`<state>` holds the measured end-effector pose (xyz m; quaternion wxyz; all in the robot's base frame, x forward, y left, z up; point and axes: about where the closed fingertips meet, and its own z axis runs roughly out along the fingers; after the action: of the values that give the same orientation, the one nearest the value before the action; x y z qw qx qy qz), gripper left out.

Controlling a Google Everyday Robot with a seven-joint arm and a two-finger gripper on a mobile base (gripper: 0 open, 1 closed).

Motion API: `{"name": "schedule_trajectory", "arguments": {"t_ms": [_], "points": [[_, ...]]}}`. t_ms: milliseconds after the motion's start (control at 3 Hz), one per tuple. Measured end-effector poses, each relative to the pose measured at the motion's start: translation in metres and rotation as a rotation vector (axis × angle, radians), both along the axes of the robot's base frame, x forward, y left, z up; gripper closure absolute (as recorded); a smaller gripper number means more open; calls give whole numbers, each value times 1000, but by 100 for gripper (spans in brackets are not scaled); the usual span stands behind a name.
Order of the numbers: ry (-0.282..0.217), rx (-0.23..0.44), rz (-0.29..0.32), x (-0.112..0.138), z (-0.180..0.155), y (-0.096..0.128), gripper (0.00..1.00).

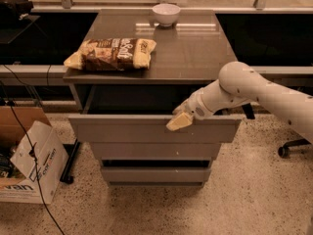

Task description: Open top drawer

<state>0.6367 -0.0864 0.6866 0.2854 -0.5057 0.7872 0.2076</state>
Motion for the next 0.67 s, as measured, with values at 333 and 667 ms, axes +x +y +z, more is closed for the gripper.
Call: {"name": "schedule_trajectory", "arguments": {"t_ms": [333,667], "points": [[-5,-47,41,-3,-3,5,0],[4,-58,40,-8,-7,2,0]]}}
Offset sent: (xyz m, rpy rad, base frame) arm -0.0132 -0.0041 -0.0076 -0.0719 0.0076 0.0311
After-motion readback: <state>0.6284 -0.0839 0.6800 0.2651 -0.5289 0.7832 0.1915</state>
